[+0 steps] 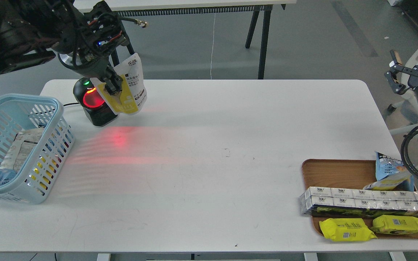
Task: Scan snack and place in basket
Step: 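Hold the packet over the barcode scanner with the left gripper, then move the packet over the blue basket and drop it in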
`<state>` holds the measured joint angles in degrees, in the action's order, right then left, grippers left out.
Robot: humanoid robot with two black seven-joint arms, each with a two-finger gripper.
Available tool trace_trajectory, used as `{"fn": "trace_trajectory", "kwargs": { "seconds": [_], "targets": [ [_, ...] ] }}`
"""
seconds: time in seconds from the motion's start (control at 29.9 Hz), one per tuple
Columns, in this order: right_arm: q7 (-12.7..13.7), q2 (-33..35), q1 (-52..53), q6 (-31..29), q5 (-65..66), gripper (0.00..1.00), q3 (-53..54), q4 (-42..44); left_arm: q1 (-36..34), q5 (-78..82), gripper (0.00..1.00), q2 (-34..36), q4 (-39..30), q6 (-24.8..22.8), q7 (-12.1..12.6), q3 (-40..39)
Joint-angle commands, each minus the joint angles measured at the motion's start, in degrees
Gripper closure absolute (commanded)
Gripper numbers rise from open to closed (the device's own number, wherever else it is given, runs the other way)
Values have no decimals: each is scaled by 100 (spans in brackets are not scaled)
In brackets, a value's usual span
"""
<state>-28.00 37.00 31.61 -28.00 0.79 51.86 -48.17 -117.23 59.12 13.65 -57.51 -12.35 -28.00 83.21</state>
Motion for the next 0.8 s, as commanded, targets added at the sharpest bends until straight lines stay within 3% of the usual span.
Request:
{"fn": "trace_trajectory", "kwargs": {
  "seconds": [0.0,0.2,0.37,0.77],
  "targets": [
    [0,-9,21,0,0,0,0,1,-361,29,100,487,3,-30,0,99],
    [0,-35,196,0,9,0,-35,27,-924,160,100,1130,-111,5,0,827],
    [0,-79,240,0,9,0,-44,18,-995,810,100,1561,-514,5,0,1250],
    [0,-88,337,0,9,0,-79,53,-969,1673,100,2238,-1227,-13,0,1462]
  ]
}}
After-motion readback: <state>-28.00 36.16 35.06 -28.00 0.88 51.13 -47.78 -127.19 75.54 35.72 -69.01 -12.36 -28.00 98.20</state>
